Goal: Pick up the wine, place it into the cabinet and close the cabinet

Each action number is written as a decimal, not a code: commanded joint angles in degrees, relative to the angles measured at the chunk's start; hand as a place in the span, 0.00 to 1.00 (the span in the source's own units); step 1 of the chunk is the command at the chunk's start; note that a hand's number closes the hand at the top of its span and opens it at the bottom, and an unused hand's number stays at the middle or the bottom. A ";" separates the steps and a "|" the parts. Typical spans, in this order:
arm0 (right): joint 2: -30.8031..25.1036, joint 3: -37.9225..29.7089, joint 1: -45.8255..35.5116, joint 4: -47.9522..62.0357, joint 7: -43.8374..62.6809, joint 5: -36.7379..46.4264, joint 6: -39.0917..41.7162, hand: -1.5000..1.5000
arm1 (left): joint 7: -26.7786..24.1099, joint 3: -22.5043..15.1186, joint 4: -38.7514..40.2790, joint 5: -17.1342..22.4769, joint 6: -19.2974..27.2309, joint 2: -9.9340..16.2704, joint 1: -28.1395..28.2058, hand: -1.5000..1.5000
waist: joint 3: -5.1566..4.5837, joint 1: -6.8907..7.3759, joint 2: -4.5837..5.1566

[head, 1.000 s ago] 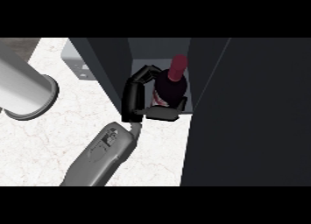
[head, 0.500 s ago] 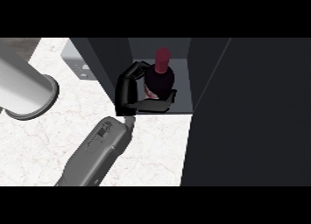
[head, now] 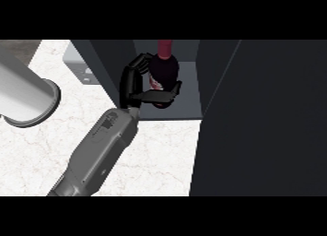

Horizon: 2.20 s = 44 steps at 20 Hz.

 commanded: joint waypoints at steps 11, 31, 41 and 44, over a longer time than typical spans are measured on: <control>1.83 4.84 5.04 -7.81 2.12 -1.92 0.69 0.00 | -7.84 5.35 18.58 0.50 -0.02 -0.18 -10.24 1.00 | -0.03 -0.79 0.16; 1.31 -0.52 1.88 -1.34 -1.82 -5.60 2.59 0.00 | -15.67 17.34 34.83 6.17 -3.14 0.05 -21.40 1.00 | -0.02 -1.81 0.88; 3.42 5.63 5.05 -0.09 -5.73 -0.97 1.67 0.00 | -18.38 18.24 39.80 6.04 -3.44 -0.18 -22.74 1.00 | -0.02 -2.91 1.22; 2.02 1.37 4.06 -1.22 -4.98 -3.62 3.64 0.00 | -17.02 18.64 40.14 5.71 -6.50 2.74 -22.55 1.00 | 0.01 -2.29 1.03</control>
